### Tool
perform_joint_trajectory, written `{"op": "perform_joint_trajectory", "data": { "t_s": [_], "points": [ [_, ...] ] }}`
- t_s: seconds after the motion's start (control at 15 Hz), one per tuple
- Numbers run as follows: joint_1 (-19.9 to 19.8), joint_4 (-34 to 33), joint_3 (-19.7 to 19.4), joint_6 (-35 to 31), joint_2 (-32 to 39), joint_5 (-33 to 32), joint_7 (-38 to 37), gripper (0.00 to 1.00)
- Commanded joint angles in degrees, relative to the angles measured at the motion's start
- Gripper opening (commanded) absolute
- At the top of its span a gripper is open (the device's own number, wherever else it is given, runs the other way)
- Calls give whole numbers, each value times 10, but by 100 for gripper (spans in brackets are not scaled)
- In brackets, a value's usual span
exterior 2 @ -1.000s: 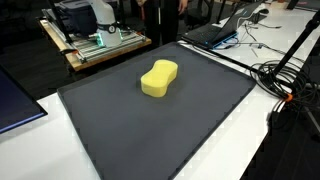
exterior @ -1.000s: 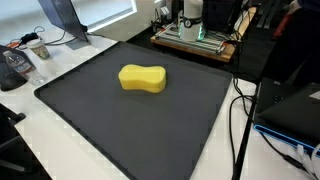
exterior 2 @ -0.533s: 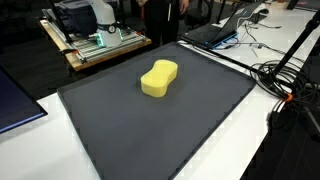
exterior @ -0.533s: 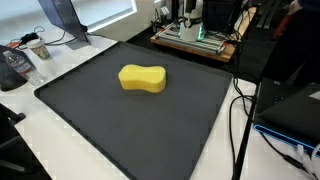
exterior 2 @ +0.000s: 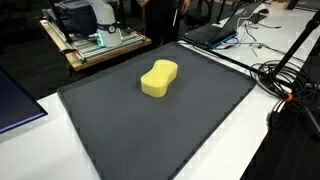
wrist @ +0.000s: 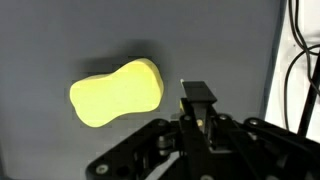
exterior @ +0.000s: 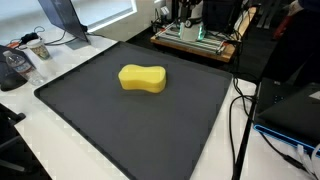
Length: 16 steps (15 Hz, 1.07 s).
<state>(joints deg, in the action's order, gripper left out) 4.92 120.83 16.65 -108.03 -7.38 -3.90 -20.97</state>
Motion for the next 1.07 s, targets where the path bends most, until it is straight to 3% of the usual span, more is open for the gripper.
{"op": "perform_joint_trajectory", "data": {
  "t_s": [0.0,1.0],
  "points": [
    [9,-15,-26,-3,30,-11,-17,3],
    [-3,121,-104,-249,68,-13,-36,3]
  ]
}}
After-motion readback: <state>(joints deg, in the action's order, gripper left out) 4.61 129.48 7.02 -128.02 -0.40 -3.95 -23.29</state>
